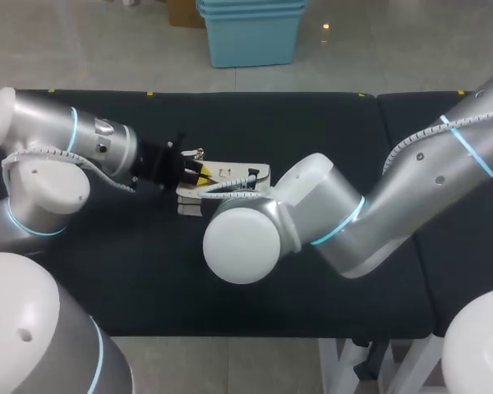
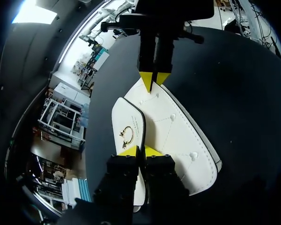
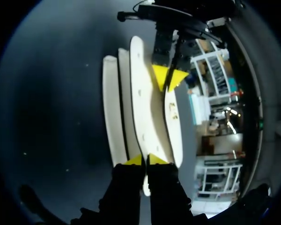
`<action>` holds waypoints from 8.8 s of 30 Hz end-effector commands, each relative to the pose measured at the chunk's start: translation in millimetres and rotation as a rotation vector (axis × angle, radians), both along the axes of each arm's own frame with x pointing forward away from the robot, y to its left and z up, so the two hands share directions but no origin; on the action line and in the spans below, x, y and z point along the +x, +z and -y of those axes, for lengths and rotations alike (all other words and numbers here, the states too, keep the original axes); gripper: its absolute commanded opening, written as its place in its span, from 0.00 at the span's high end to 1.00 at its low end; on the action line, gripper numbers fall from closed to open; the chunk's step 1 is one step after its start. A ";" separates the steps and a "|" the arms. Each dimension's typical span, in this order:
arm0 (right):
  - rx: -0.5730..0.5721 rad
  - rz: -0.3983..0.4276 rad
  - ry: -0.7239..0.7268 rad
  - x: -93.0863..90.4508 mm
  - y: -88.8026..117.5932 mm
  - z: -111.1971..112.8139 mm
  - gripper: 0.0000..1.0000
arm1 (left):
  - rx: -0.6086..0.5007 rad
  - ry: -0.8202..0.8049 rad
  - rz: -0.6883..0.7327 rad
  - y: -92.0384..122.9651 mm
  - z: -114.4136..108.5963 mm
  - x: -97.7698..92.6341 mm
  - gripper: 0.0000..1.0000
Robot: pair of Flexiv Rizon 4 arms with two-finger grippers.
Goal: Pick up the bag, open it, inspect its contents, close it, and place it on the opposite side
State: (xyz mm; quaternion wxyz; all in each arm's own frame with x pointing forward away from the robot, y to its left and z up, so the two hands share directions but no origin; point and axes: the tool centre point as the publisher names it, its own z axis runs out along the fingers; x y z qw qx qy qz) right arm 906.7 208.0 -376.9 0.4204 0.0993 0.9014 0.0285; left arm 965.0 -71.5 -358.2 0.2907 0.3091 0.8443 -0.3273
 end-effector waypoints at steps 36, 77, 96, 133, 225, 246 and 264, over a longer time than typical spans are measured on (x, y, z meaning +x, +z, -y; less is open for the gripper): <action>0.000 0.003 -0.002 0.2 -3.2 -0.8 1.00 | 0.013 0.006 0.175 -6.7 -1.2 13.9 1.00; 0.000 0.003 -0.002 0.2 -3.2 -0.8 1.00 | -0.096 0.002 0.170 28.1 -6.6 -2.5 0.01; 0.062 0.020 -0.035 3.9 29.8 5.6 0.00 | -0.182 0.013 0.115 62.7 -27.4 -10.3 0.00; 0.231 -0.698 -0.183 36.8 104.6 50.8 0.00 | -0.015 0.091 -0.606 53.3 -53.7 4.7 0.00; 1.454 -1.158 -0.943 36.8 66.5 54.5 0.00 | -0.500 1.381 -1.921 13.4 -67.8 12.6 0.00; 1.502 -1.270 -1.008 54.6 38.7 38.2 0.00 | -0.504 1.274 -2.088 8.0 -58.7 21.6 0.19; 1.515 -1.304 -1.009 49.5 22.1 25.4 0.08 | -0.482 1.170 -2.150 -2.9 -37.8 33.2 0.52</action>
